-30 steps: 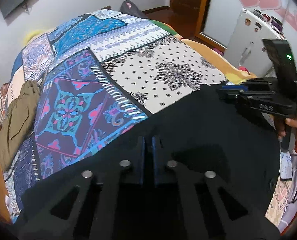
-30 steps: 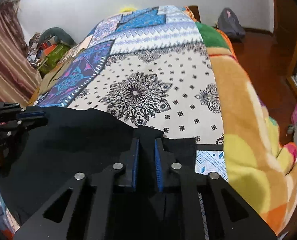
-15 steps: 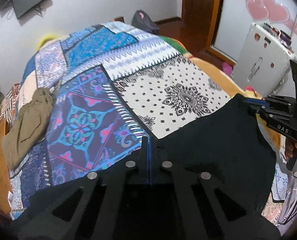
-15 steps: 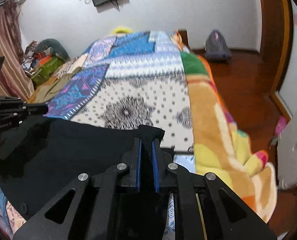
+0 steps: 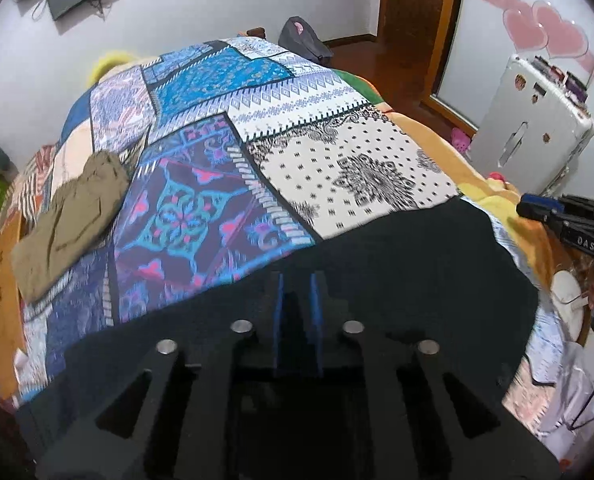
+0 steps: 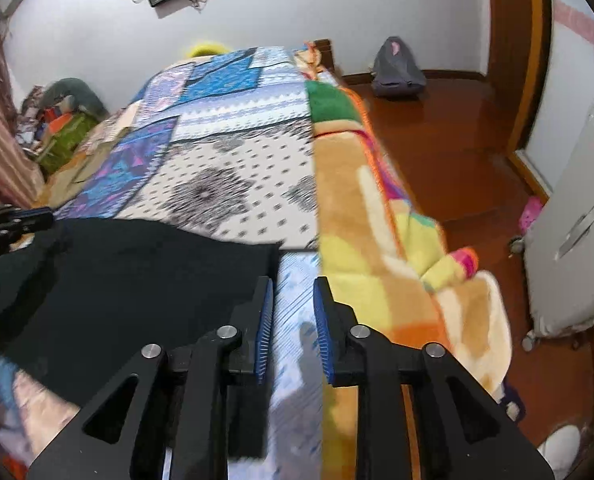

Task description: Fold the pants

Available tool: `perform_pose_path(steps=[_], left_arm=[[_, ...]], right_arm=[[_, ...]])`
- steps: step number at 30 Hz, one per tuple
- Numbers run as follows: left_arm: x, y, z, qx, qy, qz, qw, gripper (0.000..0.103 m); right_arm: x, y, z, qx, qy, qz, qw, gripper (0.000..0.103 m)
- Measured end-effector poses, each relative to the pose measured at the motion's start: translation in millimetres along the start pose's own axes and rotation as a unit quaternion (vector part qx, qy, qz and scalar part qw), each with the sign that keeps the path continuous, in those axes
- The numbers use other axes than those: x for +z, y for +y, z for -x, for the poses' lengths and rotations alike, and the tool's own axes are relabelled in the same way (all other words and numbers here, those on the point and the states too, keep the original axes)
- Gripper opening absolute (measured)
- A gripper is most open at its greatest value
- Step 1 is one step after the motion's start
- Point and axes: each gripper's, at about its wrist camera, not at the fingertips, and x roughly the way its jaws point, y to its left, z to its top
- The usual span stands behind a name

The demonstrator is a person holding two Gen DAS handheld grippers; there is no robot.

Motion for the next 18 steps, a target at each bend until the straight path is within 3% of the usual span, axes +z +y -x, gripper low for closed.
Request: perform_pose_path(steps=[3, 7, 9, 13, 15, 17, 18], left_arm=[[-16, -1, 8, -0.011, 0.006, 0.017, 0.9998, 0.024], [-37, -9, 10, -0.022, 0.016, 0.032, 0.9991, 0.030], [-46, -14, 8, -0.031, 0.021, 0.038, 0.9986, 0.037], [-55, -22, 5, -0.018, 0.014, 0.038, 0.9990, 0.046], [-55, -23, 5, -0.014, 0.013, 0.039, 0.9991, 0.049], [-54, -22, 5, -0.014, 0.014, 0.041, 0.9990, 0.049], [-54, -22, 5, -0.014, 0.014, 0.043, 0.9989, 0.049]], right_arm=[[-14, 7, 8, 0.017, 0.007, -0.002, 1.000, 0.035], [-38, 18, 6, 0.047, 0.042, -0.003, 0.998, 0.036], [-50, 25, -1, 0.057, 0.061, 0.002, 0.997, 0.036], [-68, 31, -16, 0.069, 0.083, -0.006, 0.994, 0.036], [-68, 32, -14, 0.073, 0.075, -0.003, 0.995, 0.028], [-66, 30, -10, 0.070, 0.067, -0.003, 0.995, 0.010], [-66, 30, -9, 0.068, 0.063, 0.000, 0.996, 0.010]])
